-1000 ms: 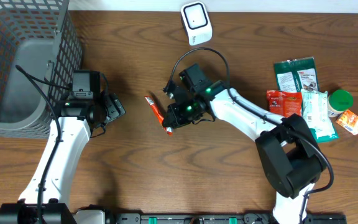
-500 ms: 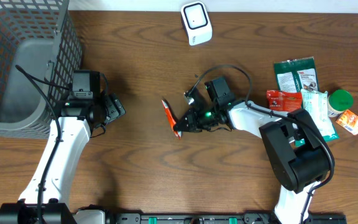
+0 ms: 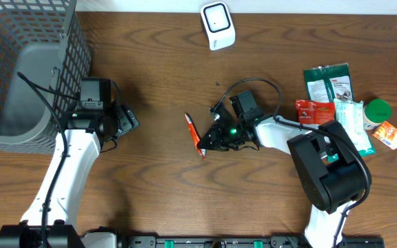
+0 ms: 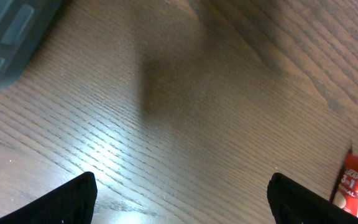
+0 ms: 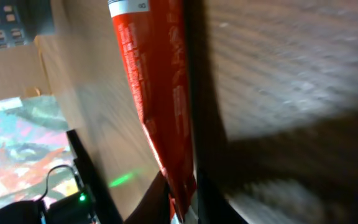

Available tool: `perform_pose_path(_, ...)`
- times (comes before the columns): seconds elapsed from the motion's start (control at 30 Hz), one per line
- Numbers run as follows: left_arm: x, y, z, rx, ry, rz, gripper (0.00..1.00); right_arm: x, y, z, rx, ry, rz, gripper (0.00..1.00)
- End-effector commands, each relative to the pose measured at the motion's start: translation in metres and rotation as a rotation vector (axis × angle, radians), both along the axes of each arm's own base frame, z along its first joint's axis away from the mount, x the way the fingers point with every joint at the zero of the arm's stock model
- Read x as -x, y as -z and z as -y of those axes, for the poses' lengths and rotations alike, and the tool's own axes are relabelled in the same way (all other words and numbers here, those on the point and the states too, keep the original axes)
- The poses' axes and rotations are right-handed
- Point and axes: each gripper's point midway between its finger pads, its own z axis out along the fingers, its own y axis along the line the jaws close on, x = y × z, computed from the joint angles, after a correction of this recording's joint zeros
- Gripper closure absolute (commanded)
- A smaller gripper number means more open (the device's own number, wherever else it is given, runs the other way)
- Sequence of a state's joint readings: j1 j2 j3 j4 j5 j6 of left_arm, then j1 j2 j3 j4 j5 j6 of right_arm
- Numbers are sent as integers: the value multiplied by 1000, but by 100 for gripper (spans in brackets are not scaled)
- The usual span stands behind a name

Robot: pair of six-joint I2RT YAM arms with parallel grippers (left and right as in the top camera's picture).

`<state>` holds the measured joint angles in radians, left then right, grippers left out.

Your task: Scan the item barcode

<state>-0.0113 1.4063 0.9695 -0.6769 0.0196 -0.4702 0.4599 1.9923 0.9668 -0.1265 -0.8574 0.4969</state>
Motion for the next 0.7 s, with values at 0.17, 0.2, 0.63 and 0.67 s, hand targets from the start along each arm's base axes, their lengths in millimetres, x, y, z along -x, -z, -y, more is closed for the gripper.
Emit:
perform_pose_path(0.17,2,0,-5,-15,-7,-1,12,-10,14,17,108,35,59,82)
perform_pose_path(0.2,2,0,-5,-15,-7,-1,12,-10,14,18,111,36,60,80)
perform_pose_path(0.63,2,0,-5,-14,-7,-1,12,-21,19,29,159,72,87,60)
perform_pose_path(0.67,2,0,-5,-14,-6,-1,12,-22,18,29,156,67,97,60)
